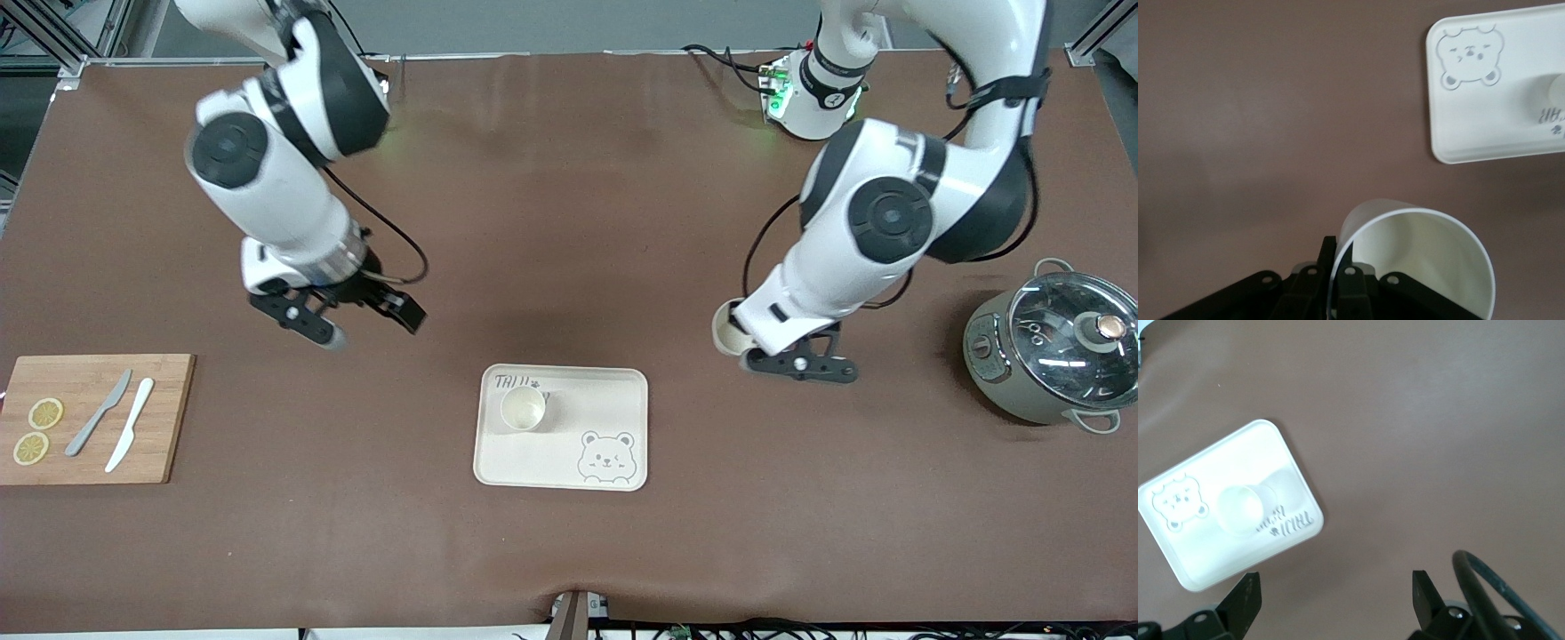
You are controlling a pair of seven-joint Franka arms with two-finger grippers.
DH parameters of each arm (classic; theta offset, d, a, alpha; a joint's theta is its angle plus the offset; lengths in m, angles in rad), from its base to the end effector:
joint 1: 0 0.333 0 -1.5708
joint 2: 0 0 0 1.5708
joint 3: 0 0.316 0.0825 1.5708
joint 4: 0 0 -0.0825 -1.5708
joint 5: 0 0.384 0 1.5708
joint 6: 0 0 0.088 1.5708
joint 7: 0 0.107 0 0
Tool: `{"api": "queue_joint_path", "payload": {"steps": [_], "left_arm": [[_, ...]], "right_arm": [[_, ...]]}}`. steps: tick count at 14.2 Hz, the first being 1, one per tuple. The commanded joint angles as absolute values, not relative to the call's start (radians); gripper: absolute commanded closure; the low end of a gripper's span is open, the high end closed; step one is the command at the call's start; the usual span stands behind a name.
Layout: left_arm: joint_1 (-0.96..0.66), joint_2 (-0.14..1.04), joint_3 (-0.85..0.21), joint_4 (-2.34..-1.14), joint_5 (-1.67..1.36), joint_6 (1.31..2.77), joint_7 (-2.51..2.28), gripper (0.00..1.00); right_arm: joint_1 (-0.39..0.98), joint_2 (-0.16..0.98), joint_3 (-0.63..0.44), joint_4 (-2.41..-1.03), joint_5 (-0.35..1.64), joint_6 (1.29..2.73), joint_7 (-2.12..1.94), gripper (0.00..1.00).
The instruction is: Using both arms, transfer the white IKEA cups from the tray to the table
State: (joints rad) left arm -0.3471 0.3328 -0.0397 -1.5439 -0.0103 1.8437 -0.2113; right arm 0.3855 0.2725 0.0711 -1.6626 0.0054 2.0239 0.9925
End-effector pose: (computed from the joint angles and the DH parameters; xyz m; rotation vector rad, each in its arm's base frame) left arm 0.6089 -0.2456 0.4581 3.1174 -0.2666 -0.0595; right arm 0.5848 0.2831 0.4570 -2.9518 0.8193 -0.0783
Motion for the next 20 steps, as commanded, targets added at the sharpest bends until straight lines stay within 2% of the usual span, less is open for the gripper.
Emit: {"api": "queue_joint_path", "payload": {"steps": [1,5,9,14,20], "left_arm": [[-0.287,0.188,-0.052,-1.768,-0.031,1.954,-0.129,1.00],[-0.194,0.078,-0.054,-2.023,-0.034,2.172,0.000,1.00],[-0.079,0.043,-0.054,-2.179,-0.149,2.307,0.213,1.00],[0.023,0.041,-0.055,-2.304,-0.160,2.442,0.356,1.00],[0.025,0.069,-0.055,-2.442,-0.169,2.660,0.368,1.00]], "right_arm": [[0.437,0.434,0.060,-1.496,-0.078,2.009,1.136,0.00],[0.462,0.528,0.057,-1.456,-0.104,2.092,1.193,0.00],[0.477,0.604,0.057,-1.440,-0.162,2.166,1.255,0.00],[0.489,0.663,0.054,-1.410,-0.164,2.223,1.266,0.00],[0.494,0.701,0.052,-1.401,-0.181,2.269,1.266,0.00]]}}
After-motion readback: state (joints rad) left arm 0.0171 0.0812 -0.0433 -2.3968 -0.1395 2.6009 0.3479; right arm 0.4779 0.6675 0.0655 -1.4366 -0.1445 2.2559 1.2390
